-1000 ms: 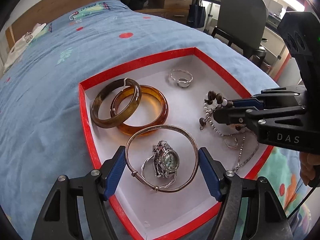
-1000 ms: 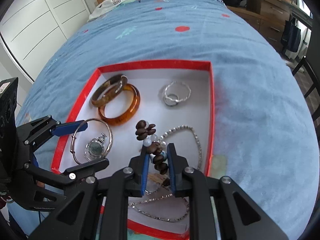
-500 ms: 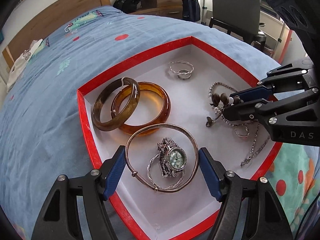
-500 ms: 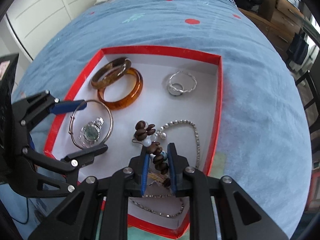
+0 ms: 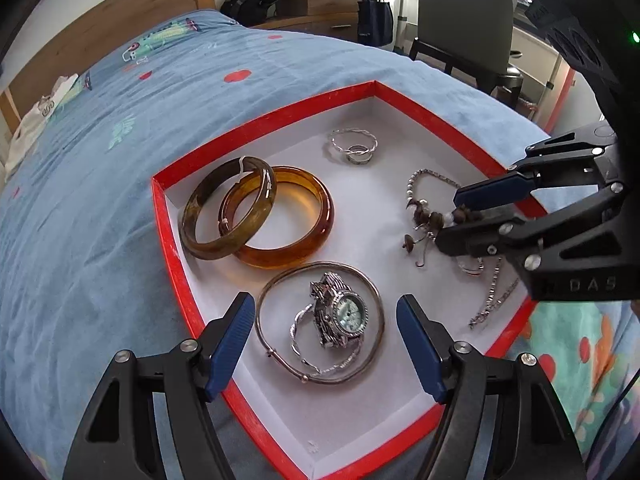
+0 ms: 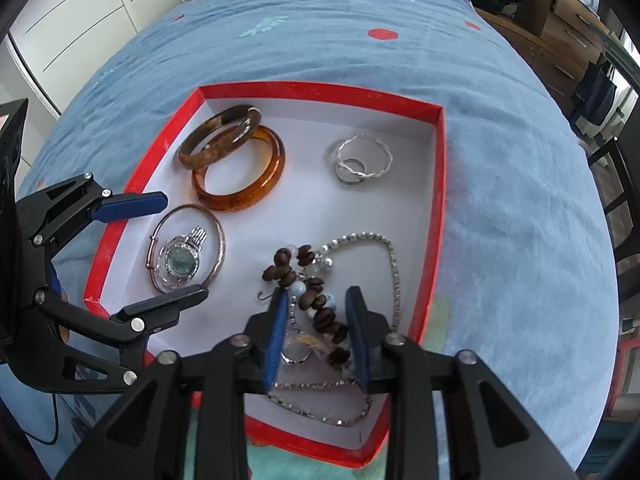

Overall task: Organize jewelry
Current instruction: 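Withdraw both grippers from the red box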

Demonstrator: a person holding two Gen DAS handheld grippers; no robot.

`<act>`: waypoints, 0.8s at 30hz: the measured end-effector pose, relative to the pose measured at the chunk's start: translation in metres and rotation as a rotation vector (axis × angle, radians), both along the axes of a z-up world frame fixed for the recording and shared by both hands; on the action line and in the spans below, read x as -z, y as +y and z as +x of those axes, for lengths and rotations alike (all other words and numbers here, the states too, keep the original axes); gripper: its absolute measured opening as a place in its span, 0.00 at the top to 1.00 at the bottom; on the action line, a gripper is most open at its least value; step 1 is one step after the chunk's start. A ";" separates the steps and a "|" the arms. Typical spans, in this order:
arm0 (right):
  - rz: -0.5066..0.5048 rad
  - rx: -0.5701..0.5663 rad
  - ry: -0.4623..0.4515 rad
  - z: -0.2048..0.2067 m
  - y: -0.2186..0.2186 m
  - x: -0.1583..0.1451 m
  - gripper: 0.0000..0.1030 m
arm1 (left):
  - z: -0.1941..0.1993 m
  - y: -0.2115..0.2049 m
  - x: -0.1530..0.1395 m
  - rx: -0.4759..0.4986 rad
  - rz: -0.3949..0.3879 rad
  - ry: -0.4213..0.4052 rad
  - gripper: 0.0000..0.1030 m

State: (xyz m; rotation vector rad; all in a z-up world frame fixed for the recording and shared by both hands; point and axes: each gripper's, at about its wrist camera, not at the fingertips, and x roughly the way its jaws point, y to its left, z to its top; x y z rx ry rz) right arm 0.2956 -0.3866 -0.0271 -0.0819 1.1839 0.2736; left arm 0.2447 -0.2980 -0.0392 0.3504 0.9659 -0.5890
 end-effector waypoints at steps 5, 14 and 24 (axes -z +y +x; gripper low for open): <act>0.004 0.028 -0.008 -0.006 -0.005 -0.008 0.61 | -0.006 0.006 -0.009 -0.004 -0.004 -0.013 0.30; 0.033 0.092 -0.070 -0.031 -0.013 -0.049 0.61 | -0.025 0.041 -0.052 -0.132 -0.065 -0.065 0.22; 0.079 0.144 -0.148 -0.088 0.023 -0.085 0.61 | -0.073 0.096 -0.094 -0.383 -0.121 -0.126 0.14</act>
